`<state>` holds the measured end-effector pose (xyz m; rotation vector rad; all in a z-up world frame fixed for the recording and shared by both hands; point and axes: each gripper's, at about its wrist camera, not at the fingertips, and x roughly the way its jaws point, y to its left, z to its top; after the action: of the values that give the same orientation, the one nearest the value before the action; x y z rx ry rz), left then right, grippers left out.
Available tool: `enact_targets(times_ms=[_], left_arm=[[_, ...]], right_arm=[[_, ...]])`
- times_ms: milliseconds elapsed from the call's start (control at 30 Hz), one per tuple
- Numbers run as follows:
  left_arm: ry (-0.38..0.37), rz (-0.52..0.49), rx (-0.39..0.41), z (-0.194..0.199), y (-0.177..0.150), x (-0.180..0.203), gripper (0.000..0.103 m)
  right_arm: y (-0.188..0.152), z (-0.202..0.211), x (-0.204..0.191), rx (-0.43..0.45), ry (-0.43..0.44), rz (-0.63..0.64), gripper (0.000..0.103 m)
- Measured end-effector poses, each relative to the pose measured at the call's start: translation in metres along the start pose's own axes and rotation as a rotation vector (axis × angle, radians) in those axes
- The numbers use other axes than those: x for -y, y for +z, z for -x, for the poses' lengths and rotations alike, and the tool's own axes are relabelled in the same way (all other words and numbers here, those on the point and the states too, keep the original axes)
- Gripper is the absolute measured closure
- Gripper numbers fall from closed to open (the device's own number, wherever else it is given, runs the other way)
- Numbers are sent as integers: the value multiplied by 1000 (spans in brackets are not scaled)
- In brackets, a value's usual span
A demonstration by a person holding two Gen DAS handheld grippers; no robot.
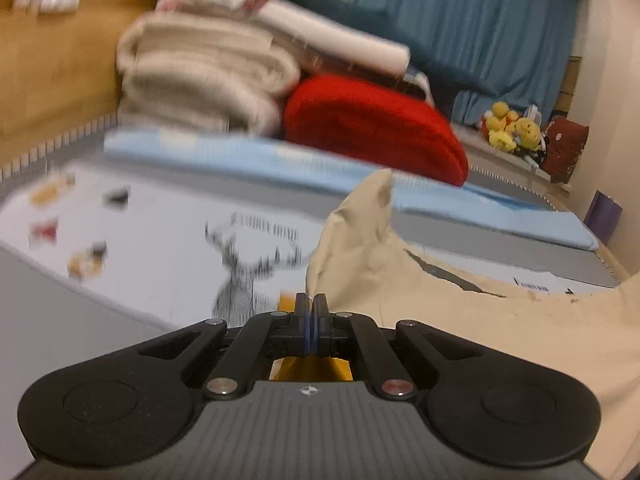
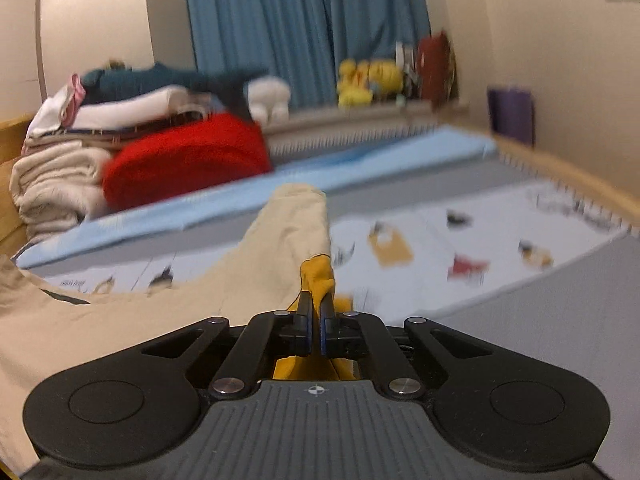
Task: Fold large clothes
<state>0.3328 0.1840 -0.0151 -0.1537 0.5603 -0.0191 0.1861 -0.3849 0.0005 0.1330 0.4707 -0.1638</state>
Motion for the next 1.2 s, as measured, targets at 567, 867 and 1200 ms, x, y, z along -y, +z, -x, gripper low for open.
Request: enact_targets(times_ms=[567, 867, 1200], left_arm=[[-74, 7, -368, -59, -24, 23, 64], [53, -222, -606, -66, -80, 9, 63], [-18, -4, -667, -39, -76, -45, 90]], right_arm=[[-40, -99, -6, -458, -122, 3, 70], [-60, -91, 16, -595, -173, -87, 64], [-66, -75, 29, -664, -145, -129, 62]])
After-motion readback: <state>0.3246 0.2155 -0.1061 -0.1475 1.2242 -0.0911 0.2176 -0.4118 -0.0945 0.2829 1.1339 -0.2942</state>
